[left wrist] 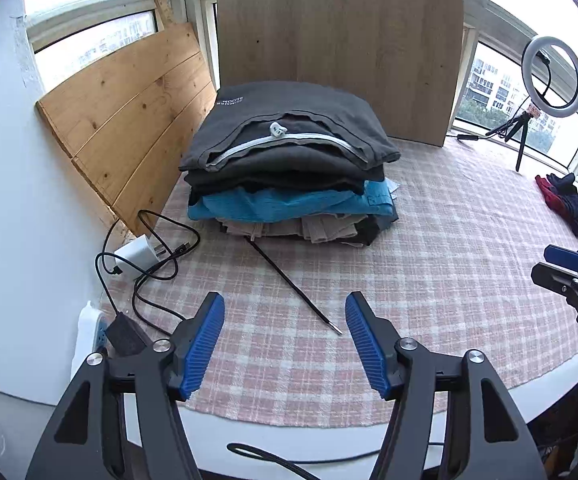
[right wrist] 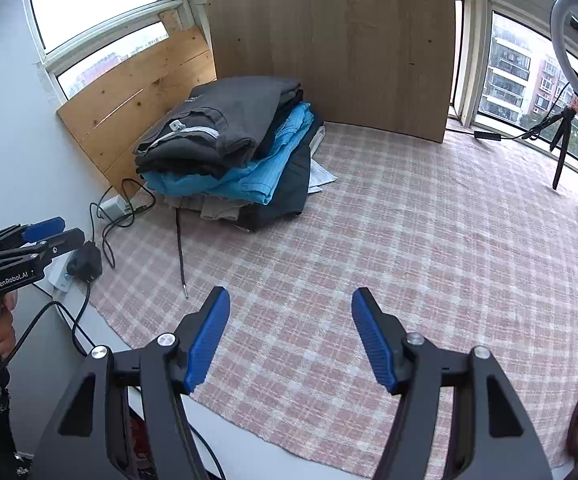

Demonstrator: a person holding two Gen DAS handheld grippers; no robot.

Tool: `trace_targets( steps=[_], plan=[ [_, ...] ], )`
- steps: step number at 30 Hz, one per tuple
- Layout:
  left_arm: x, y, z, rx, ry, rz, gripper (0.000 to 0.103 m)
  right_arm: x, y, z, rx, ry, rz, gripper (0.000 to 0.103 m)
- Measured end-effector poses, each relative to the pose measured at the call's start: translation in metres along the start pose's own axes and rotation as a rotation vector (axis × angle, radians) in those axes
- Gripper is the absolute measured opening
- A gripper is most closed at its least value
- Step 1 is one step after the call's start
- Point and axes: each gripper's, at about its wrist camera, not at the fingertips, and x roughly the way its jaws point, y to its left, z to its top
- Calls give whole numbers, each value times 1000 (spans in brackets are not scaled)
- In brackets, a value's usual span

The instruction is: Fold clothes

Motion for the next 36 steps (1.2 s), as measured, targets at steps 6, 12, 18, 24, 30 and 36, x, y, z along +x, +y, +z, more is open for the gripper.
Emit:
trace_targets(
  steps=[6, 12, 18, 24, 30, 36],
  plan=[
    [-28, -37, -13, -28, -8, 59, 67, -23, -37, -25, -10, 14, -3, 63],
    [-43, -66, -37, -51, 8, 153, 71, -38, -72, -47, 6, 20, 42, 63],
    [-58, -85, -63, -105, 8, 143, 71, -48, -91, -66, -4, 23, 59, 63],
    [-72, -102, -77, -120, -2, 148, 71, -60, -99, -76, -35, 6, 62, 63],
    [-85, -115, -81, -118, -21, 163, 71, -67, -105, -81, -45, -6, 81, 63],
    [-90, -121, -82, -118, -31, 172, 71, -66, -110, -83, -46, -2, 82, 63]
  ],
)
